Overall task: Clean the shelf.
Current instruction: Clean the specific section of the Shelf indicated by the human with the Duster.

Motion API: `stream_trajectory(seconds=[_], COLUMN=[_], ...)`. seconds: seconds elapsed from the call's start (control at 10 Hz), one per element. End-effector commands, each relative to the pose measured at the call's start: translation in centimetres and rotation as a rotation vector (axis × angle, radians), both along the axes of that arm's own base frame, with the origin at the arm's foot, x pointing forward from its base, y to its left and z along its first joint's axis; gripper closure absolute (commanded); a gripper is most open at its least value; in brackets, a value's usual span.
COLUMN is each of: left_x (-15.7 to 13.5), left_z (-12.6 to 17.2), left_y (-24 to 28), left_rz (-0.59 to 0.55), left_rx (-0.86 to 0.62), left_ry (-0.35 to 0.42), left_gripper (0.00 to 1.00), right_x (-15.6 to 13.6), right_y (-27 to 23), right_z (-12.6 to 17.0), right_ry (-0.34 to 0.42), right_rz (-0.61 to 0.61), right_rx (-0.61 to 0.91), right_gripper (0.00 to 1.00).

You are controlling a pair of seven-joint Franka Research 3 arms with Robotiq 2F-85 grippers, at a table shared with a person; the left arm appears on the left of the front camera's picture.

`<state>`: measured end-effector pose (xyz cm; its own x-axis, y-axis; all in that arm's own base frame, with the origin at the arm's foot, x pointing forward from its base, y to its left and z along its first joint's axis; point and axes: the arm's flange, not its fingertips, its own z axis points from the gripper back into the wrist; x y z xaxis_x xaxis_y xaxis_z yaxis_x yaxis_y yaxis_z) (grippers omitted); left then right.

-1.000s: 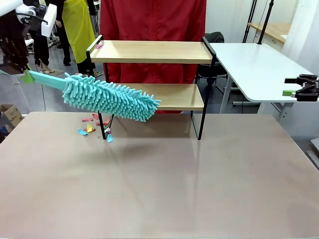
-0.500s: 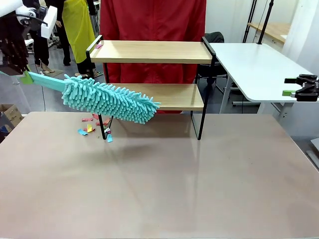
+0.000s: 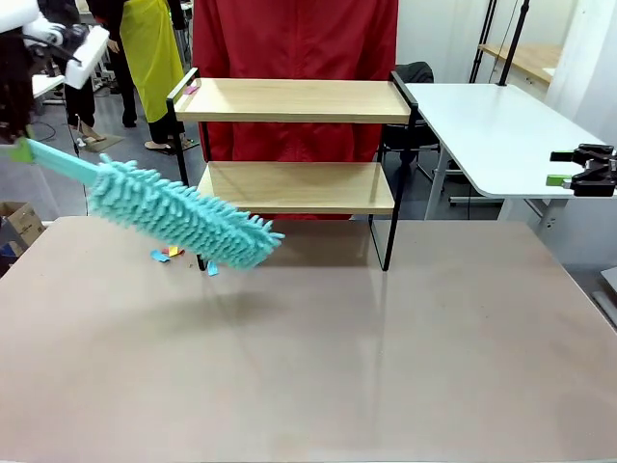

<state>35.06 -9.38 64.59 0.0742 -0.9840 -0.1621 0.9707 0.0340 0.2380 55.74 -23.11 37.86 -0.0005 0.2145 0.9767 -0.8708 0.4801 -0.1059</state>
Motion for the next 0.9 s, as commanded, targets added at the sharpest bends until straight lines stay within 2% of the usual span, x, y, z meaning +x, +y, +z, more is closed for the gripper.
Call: stream_trajectory(seconds=[0.0,0.3,0.5,0.6,0.8], left_x=[-0.16,-0.94,-0.98,-0.95,-0.95], left_z=[1.36,2.21,1.95,1.67,1.67], left_y=[2.00,2.30,2.14,2.22,2.22], left_rz=[-0.064,-0.141,-0.138,-0.109,-0.109], left_rx=[0.113,0.244,0.227,0.218,0.218], left_ry=[0.057,0.085,0.059,0.085,0.085], left_gripper=[0.87,0.87,0.87,0.87,0.87], right_x=[0.08,0.08,0.08,0.08,0.08], right_y=[0.28,0.28,0.28,0.28,0.28], right_z=[0.67,0.67,0.67,0.67,0.67], right_ry=[0.016,0.016,0.016,0.016,0.016], right_rz=[-0.005,-0.005,-0.005,-0.005,-0.005], right_rx=[-0.006,-0.006,-0.006,-0.006,-0.006], right_gripper=[0.00,0.00,0.00,0.00,0.00])
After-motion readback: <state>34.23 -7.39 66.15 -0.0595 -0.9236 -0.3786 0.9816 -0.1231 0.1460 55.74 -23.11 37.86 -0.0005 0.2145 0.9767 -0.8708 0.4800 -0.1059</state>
